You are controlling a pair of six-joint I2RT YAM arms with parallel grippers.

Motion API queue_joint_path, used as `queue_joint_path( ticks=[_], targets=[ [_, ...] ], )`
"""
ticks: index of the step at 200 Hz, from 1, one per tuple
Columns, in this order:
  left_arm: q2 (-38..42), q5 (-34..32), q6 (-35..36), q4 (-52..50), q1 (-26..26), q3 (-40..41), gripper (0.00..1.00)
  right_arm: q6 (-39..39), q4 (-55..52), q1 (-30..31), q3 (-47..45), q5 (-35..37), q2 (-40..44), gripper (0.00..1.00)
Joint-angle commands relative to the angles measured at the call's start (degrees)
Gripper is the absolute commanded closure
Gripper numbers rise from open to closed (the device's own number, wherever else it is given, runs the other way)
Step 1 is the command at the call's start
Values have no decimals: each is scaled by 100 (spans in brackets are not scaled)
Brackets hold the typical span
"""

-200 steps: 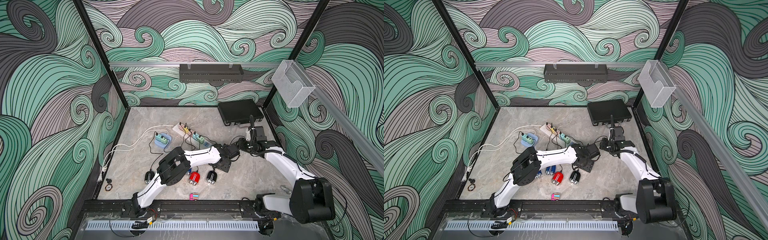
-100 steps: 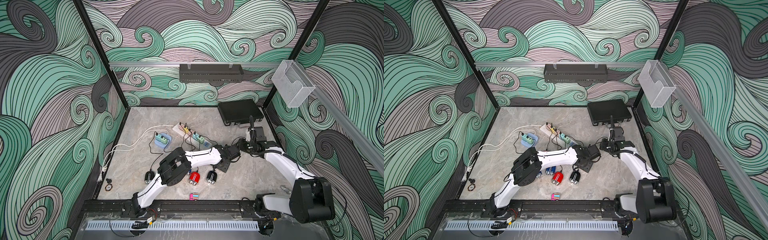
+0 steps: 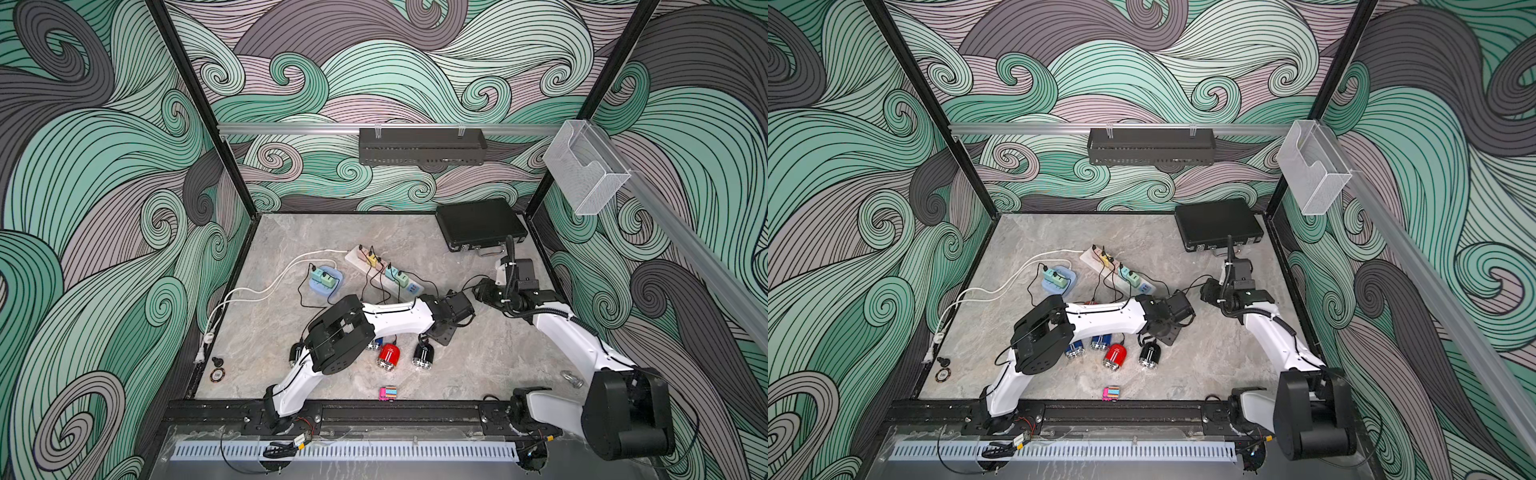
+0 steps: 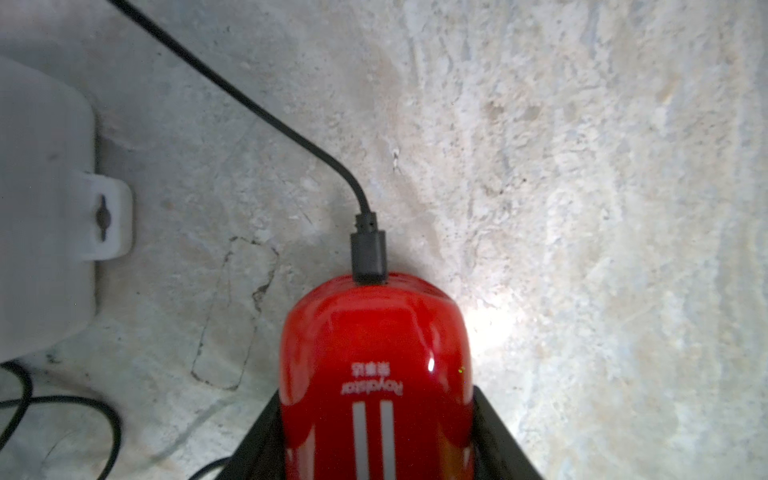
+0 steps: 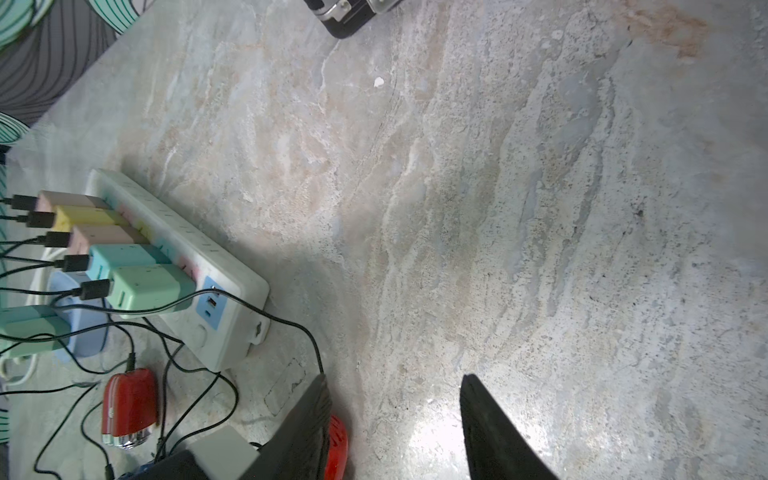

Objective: Unplug the electric shaver
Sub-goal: Pick up the electric shaver from the center of the board, then remove the charging cable from the electric shaver.

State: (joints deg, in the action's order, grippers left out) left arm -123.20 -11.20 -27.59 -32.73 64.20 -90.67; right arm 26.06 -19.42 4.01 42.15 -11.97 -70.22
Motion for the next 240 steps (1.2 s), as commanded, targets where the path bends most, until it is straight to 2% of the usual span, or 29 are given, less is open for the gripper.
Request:
queue_joint_path(
  ticks=[1,48,108,151,240],
  targets=[
    [433,56,225,526,3,152,66,264,389,-167,-129,-613,43,51],
    [766,297,396,1140,-65,600,66,532,1149,-269,-367,-1856,-258,56],
    [1196,698,549,1864,-248,1184,66,884,2084,-254,-715,-2743,-600,61],
    [1342,959,552,2145,-408,1402,66,979,2354,-133,-718,-3102,-847,65],
    [1436,1059,422,2332,-489,1431,65,1092,2766,267,-768,-3232,-1262,71]
  ],
)
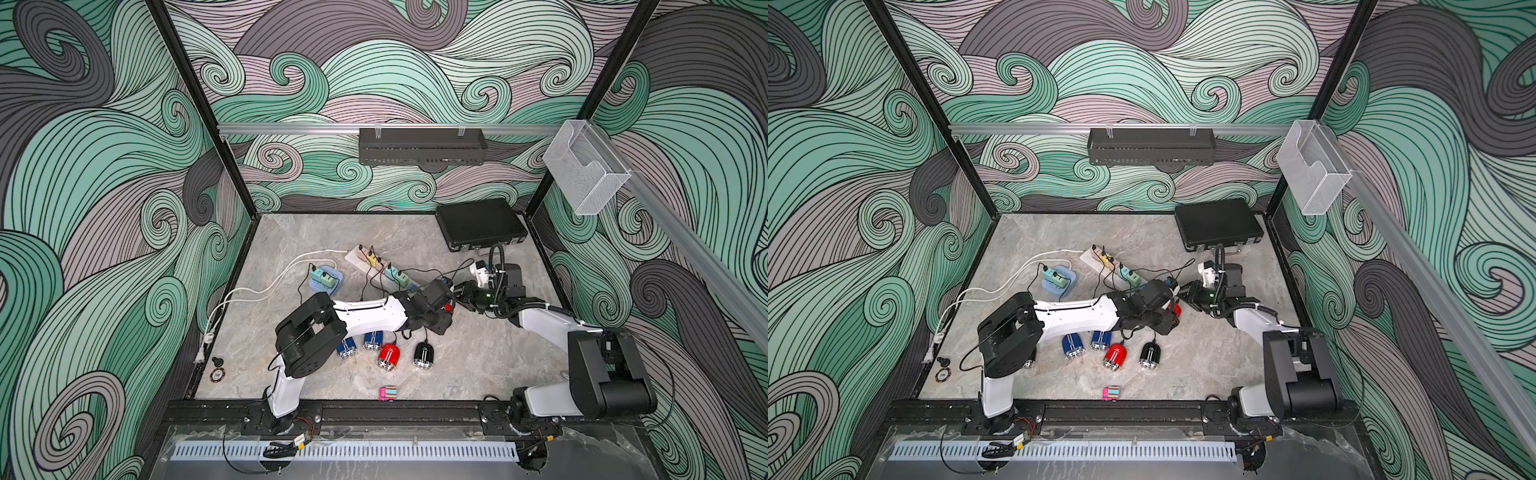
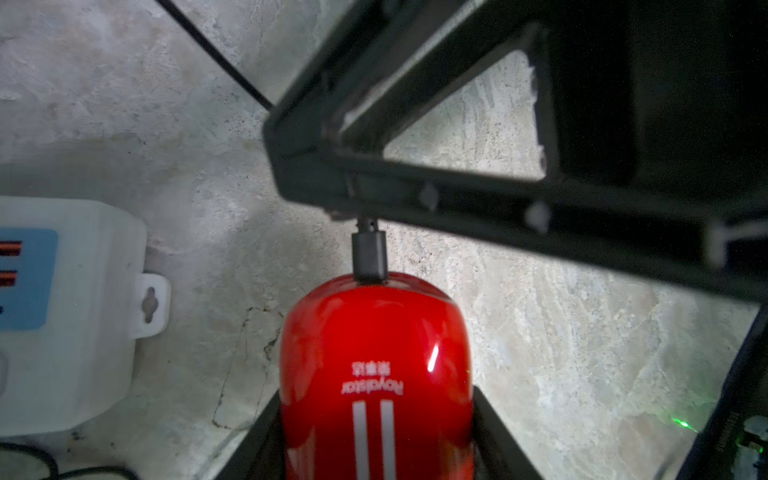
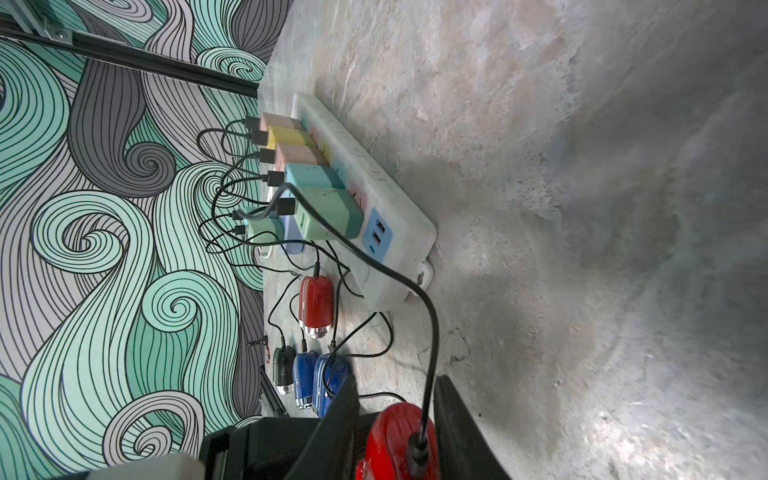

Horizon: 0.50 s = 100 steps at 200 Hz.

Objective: Unplug the electric shaver
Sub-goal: Remove the charging cable from the electric shaver.

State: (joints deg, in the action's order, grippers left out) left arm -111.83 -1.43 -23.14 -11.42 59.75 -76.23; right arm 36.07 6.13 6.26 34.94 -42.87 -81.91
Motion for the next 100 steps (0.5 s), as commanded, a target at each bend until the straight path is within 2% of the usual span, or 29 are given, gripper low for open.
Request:
queue_joint_path(
  ticks=[1,100],
  targets=[
    [305,82,-24,201,-43,-10,65,87,212,42,-43,-147,-99,71],
    [447,64,-104,328,-156,176,65,155,233,42,-88,-272,-58,83]
  ],
)
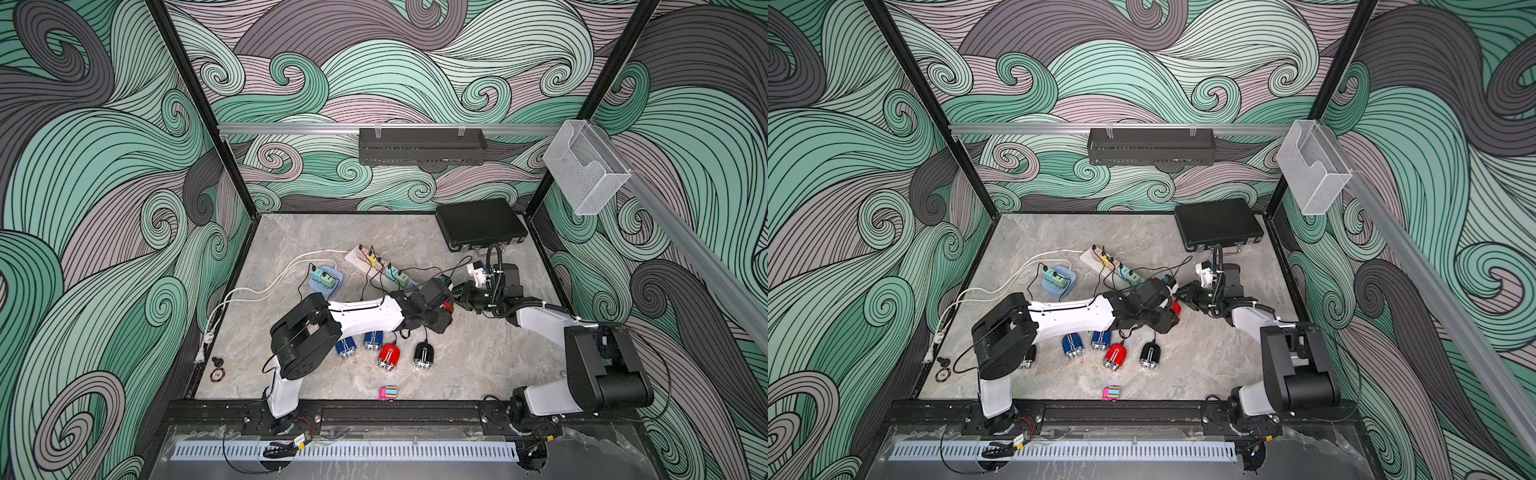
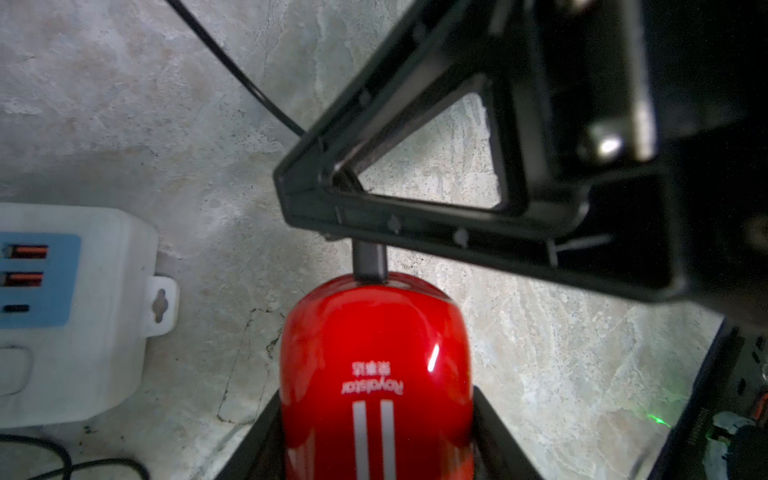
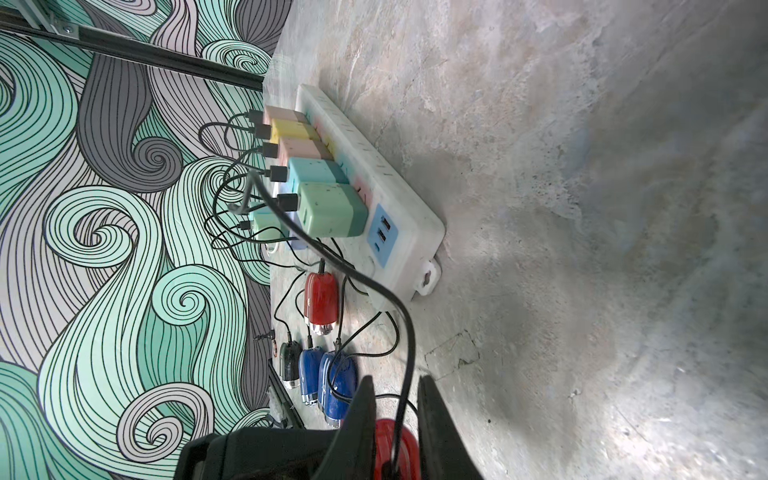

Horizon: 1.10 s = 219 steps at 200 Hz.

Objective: Unplug the electric shaver
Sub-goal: Remove the charging cable from the electric shaver.

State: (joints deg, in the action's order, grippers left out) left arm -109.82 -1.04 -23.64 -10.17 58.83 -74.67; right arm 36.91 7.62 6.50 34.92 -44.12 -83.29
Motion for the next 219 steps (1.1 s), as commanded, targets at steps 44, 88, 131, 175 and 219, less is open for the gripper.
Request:
queue_joint_path(
  ticks=[44,88,131,175,219],
  targets=[
    [264,103,-97,294,-150,80,65,115,54,18,-38,-253,194,87],
    [312,232,-159,372,-187,111,65,89,52,18,-67,-299,200,90],
    [364,359,-150,436,-201,146,65,98,103,18,-56,-310,155,94],
    [356,450,-129,404,-205,164,65,2,-8,-59,2,-162,267,97],
    [286,490,-97,272,-205,168,65,-105,-164,-191,173,36,270,97]
  ],
)
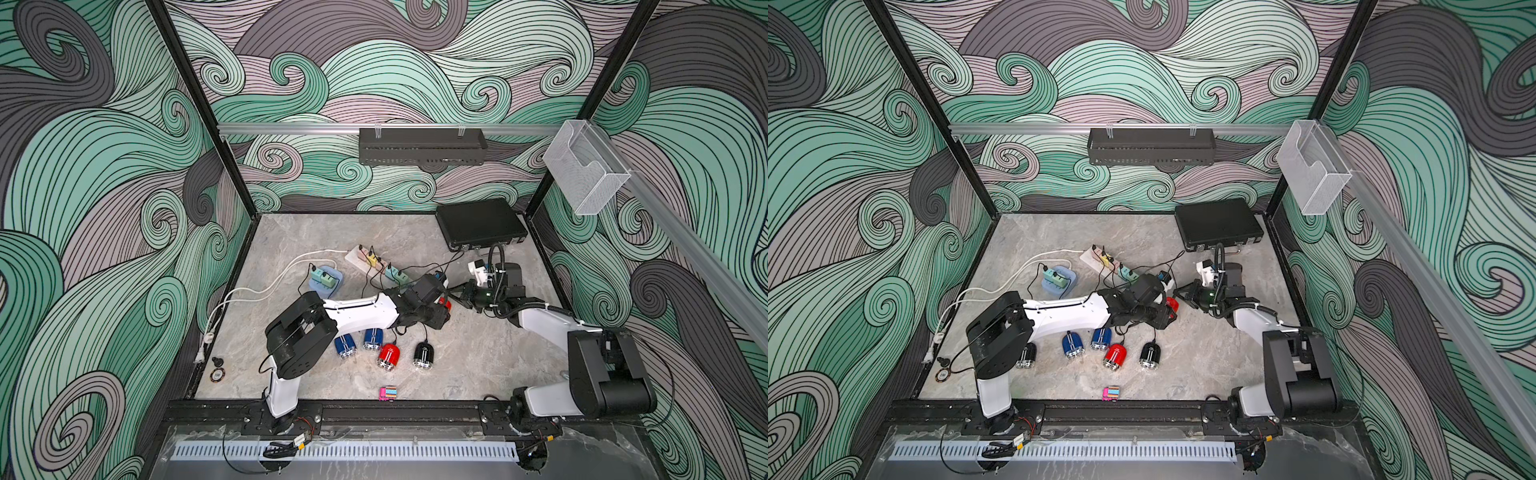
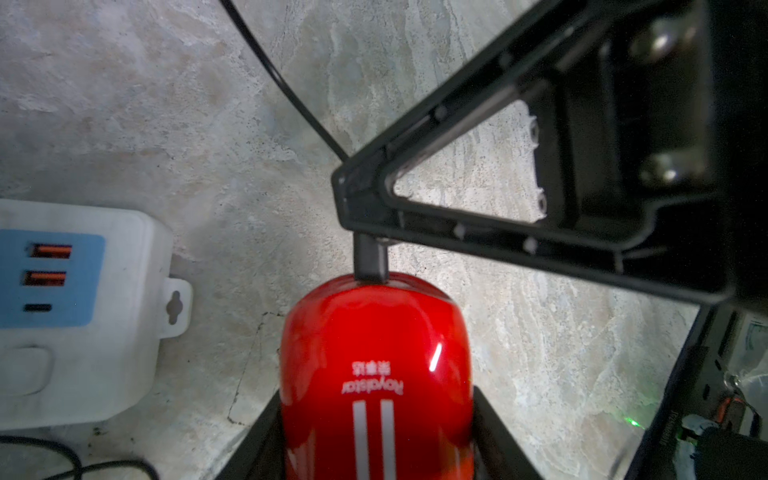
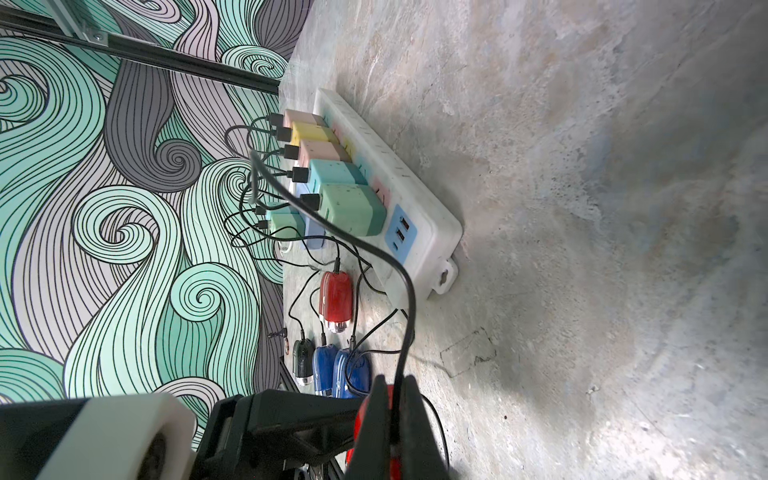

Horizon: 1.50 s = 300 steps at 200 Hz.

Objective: Unplug the electric shaver
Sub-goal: Remove the charging cable from the electric shaver, then place the electric shaver at the center of the board.

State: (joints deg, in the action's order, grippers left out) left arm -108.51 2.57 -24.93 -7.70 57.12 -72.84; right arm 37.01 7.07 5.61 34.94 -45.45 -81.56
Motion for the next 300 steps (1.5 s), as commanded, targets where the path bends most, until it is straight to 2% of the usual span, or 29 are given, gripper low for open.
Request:
queue_joint_path(
  ticks=[1,178,245,300],
  targets=[
    [155,130,32,24,-35,-13,66,-115,-114,-102,175,173,97,97],
    [-134,507,92,-297,75,-229,66,-617,-733,-198,859,1143,-94,97],
    [-432,273,41,-495,126,-592,66,-792,-1482,-202,1166,1762,-241,96],
    [-1046,-393,-38,-1481,170,-1484,66,-720,-1530,-208,1250,1944,-630,96]
  ],
)
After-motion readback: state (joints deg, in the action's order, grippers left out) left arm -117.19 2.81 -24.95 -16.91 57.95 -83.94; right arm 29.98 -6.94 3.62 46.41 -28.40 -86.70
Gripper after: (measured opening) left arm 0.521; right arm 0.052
